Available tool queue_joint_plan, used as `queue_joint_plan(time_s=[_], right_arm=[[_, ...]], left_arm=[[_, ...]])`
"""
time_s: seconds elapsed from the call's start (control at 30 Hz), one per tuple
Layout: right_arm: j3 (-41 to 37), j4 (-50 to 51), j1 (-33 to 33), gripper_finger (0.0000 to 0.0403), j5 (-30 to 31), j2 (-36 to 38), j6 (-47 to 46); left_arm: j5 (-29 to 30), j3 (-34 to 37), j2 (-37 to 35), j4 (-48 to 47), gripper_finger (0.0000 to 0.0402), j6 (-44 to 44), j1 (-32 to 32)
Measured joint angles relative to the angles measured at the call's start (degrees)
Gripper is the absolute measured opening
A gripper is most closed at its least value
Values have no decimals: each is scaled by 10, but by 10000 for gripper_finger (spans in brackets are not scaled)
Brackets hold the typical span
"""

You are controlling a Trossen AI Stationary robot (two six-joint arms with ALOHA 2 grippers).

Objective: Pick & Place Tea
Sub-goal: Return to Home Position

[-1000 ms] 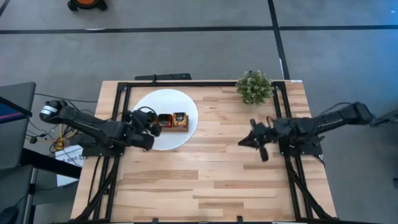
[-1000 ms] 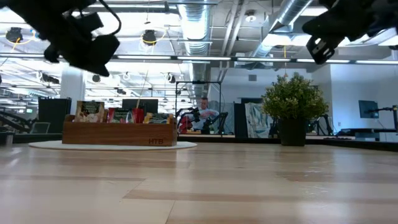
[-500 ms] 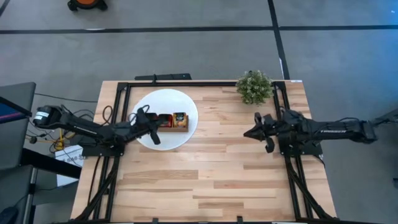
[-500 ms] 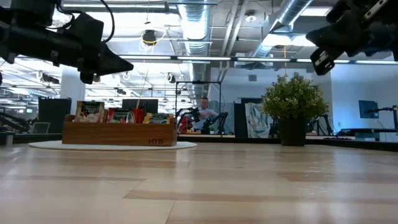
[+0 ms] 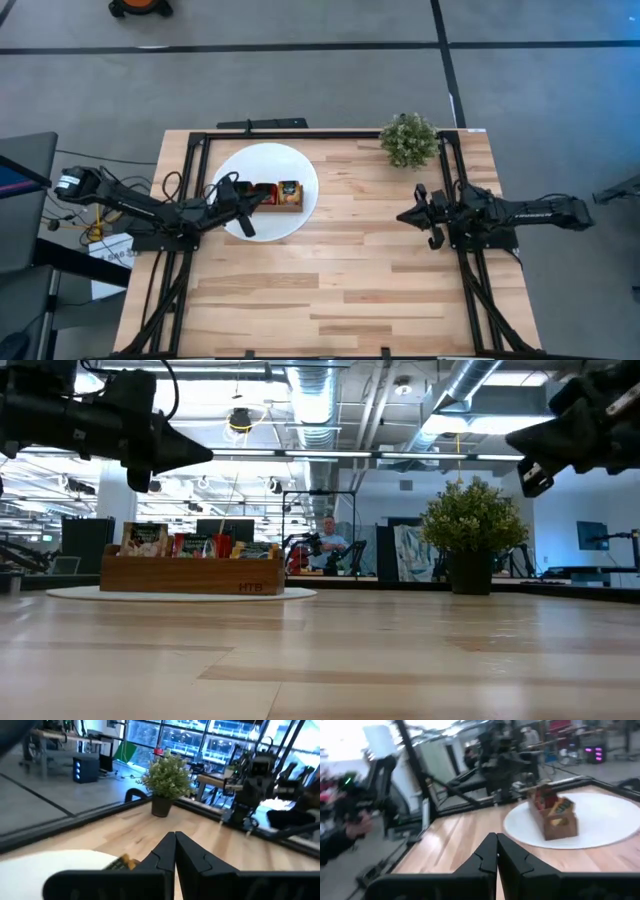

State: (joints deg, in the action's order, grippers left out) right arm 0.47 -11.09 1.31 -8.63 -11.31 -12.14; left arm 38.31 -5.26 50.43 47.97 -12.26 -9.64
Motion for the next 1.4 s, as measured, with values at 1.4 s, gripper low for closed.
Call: queue_joint_plan(time_s=[1.4], right_arm=[[5, 89, -143, 0, 133, 109, 76]], left_arm=[[-149, 50, -447, -413, 0, 82, -11]])
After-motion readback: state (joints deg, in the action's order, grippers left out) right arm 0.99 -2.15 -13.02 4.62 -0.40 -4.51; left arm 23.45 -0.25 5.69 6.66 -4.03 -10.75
